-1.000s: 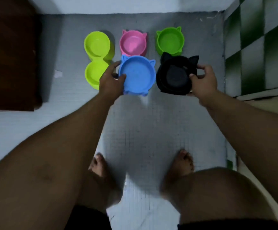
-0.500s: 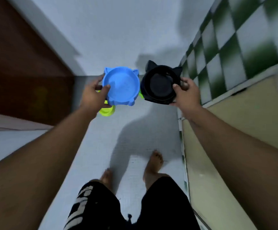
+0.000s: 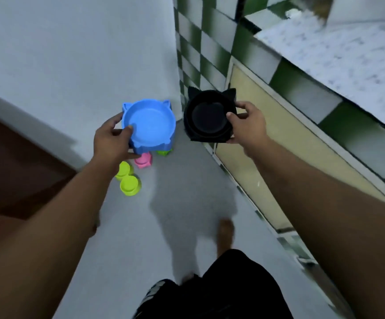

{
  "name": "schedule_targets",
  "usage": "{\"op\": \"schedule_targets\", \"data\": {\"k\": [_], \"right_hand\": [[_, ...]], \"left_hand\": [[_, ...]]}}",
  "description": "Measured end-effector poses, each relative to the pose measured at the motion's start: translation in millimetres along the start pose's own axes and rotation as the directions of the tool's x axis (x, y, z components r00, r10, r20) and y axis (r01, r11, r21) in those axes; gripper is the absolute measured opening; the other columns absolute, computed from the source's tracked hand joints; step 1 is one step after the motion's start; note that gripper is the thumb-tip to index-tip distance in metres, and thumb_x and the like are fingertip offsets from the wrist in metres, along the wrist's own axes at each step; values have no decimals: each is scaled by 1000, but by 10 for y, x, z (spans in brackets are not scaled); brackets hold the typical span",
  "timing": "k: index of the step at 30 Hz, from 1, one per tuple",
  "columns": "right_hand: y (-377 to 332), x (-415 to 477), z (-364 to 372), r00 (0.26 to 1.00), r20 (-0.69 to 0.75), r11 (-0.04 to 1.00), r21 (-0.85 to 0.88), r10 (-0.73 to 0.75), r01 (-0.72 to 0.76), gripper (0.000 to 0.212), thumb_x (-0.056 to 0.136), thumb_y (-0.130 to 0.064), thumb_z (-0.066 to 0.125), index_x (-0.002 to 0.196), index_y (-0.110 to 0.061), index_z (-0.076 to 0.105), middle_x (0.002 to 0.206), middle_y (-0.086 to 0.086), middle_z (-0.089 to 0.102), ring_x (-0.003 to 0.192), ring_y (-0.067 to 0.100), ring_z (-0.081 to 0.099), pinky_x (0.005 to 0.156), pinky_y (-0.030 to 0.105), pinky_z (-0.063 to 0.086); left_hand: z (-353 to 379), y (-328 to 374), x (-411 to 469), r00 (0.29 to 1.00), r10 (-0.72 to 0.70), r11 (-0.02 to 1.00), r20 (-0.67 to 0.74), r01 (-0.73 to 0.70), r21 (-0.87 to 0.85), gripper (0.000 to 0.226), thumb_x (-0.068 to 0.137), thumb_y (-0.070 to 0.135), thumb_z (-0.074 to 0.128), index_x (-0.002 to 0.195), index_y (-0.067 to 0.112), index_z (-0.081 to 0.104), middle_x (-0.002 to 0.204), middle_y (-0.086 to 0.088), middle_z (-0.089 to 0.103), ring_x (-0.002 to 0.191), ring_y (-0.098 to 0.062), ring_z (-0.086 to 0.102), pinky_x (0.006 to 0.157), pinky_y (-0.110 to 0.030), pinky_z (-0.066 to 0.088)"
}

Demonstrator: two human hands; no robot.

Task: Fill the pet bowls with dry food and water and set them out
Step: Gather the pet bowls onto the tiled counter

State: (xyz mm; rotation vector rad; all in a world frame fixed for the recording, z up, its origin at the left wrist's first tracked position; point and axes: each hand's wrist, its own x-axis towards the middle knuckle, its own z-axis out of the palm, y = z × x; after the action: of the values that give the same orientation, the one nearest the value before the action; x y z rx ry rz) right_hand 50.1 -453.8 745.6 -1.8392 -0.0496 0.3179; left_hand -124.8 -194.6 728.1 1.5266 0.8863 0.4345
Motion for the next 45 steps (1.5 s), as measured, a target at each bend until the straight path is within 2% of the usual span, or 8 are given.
{"op": "schedule_targets", "data": {"k": [4,12,21,23,27,32,37,45], "right_hand": [[177,-721,-738,994,-105,996,87,43,-34,27,96,-19,63,123,-24,61,99,10,69,86,28,72,59,52,62],[885,-1945,-2295,931,-324,975,193,167,-108,30,99,-15,60,128,-22,59,100,4,67,82,19,70,56,42,62],[1779,-3368,-4247,791,-571,957,284,220,-60,27,92,-20,67,119,-26,64,100,10,69,86,30,72,63,54,62],[1915,-3657,-4710,747,-622,956,286,234,-61,27,94,-19,66,120,-26,64,99,11,69,86,29,72,64,50,63],[2172,-4195,-5559,634,-729,956,287,258,-59,28,96,-17,64,123,-23,63,97,10,68,84,27,70,52,30,57],[2566,-4699,-6391,483,-803,927,370,350,-57,28,95,-16,66,122,-23,63,103,12,68,90,32,70,57,51,62],[2893,-4946,-7065,361,-836,904,424,414,-53,29,96,-14,64,124,-20,61,104,13,67,91,30,68,58,54,61],[3258,-4871,-8260,177,-858,875,482,482,-46,33,94,-15,66,127,-18,61,111,11,66,93,27,66,60,57,61]], "left_hand": [[298,110,-637,990,52,998,129,-54,14,42,99,18,66,139,28,61,111,-24,69,92,-44,74,62,-50,63],[1365,90,-1984,906,42,995,422,-74,61,37,102,19,62,137,30,61,116,-12,70,96,-37,73,61,-44,64],[2742,-125,-3805,753,36,986,657,-133,98,43,102,13,61,144,22,56,101,-7,70,81,-31,73,55,-42,63],[3057,-132,-4191,722,50,985,690,-150,87,41,102,12,61,142,23,58,99,-5,71,71,-24,73,54,-41,63],[3725,-102,-4921,635,62,980,770,-186,74,35,102,12,62,133,27,61,102,-7,69,77,-29,71,52,-40,63],[4604,-100,-5710,504,-10,976,864,-181,117,27,102,14,62,128,22,59,106,-5,67,79,-30,72,51,-41,62],[5583,-202,-6243,424,-58,968,904,-196,155,24,101,17,64,123,20,55,116,-10,64,85,-33,71,51,-39,61],[7168,-376,-6793,345,-174,942,922,-215,258,32,98,18,69,129,10,61,109,-15,70,83,-32,73,56,-40,63]]}}
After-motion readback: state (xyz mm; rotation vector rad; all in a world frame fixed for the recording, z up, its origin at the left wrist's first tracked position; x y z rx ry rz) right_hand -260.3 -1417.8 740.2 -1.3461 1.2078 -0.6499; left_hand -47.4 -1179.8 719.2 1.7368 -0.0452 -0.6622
